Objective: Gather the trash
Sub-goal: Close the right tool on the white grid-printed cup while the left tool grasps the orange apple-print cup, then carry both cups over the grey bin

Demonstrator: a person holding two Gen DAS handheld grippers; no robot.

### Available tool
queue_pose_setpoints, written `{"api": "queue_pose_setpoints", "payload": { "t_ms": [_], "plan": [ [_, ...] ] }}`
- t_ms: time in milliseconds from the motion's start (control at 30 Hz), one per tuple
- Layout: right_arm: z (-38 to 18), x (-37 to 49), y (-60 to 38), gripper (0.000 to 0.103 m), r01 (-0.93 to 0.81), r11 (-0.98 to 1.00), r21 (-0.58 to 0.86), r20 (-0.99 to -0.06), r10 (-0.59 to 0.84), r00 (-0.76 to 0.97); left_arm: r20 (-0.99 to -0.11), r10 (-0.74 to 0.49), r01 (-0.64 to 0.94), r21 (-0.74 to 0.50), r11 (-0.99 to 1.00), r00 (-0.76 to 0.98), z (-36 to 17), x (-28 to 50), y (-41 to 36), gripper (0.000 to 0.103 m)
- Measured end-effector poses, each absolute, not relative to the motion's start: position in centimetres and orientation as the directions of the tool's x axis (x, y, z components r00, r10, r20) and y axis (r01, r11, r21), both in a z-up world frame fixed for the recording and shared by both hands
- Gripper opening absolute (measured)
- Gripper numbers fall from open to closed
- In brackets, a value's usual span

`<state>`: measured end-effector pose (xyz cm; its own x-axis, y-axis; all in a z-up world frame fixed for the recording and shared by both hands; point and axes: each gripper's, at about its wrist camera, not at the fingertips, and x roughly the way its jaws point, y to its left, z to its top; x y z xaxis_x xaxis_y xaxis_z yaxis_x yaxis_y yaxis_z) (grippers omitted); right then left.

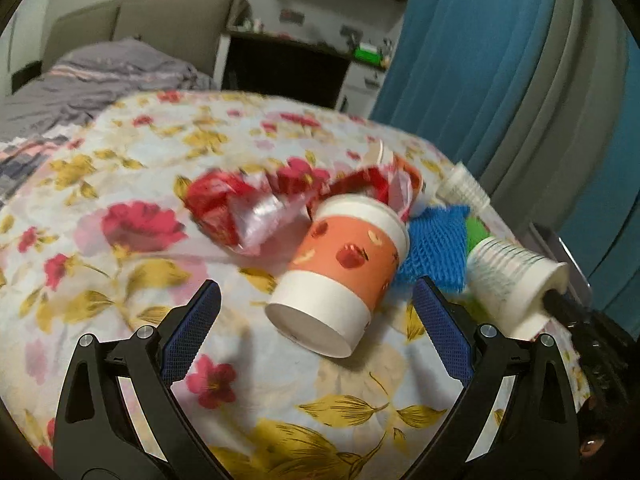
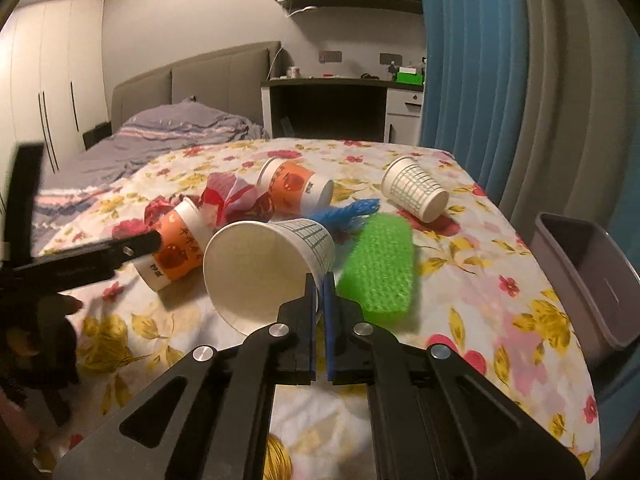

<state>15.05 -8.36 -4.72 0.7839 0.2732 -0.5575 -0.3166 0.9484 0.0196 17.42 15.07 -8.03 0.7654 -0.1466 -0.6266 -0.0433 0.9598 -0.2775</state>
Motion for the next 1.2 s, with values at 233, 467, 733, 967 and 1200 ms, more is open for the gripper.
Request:
{"api": "queue_pose_setpoints", "payload": {
  "t_ms": [233, 467, 733, 967, 1200],
  "plan": [
    [-3.9, 14.0, -10.3, 0.004, -0.314, 0.948, 0.054, -0.539, 0.293, 0.79, -0.665, -0.171, -0.03, -0.279, 0.96, 0.727, -8.8, 18.9, 14.7, 0.086],
    [-3.8, 13.3, -11.3, 0.004, -0.31, 0.948, 0.072, -0.53, 0.299, 0.794, -0.684, -0.187, 0.005, -0.259, 0.966, 0.705, -9.0, 19.1, 13.6, 0.066],
    [-3.3, 12.4, -12.8, 0.004, -0.293, 0.951, 0.097, -0.508, 0.3, 0.807, -0.631, -0.174, -0.007, -0.273, 0.962, 0.756, -7.6, 16.0, 12.8, 0.062],
    [-2.6, 11.5, -14.8, 0.004, -0.275, 0.953, 0.125, -0.483, 0.301, 0.822, -0.567, -0.162, 0.009, -0.263, 0.965, 0.807, -5.1, 12.1, 11.1, 0.061],
    [-1.7, 10.2, -17.2, 0.004, -0.247, 0.959, 0.138, -0.448, 0.283, 0.848, -0.514, -0.156, 0.033, -0.241, 0.97, 0.843, -2.3, 10.5, 8.0, 0.061]
  ]
}}
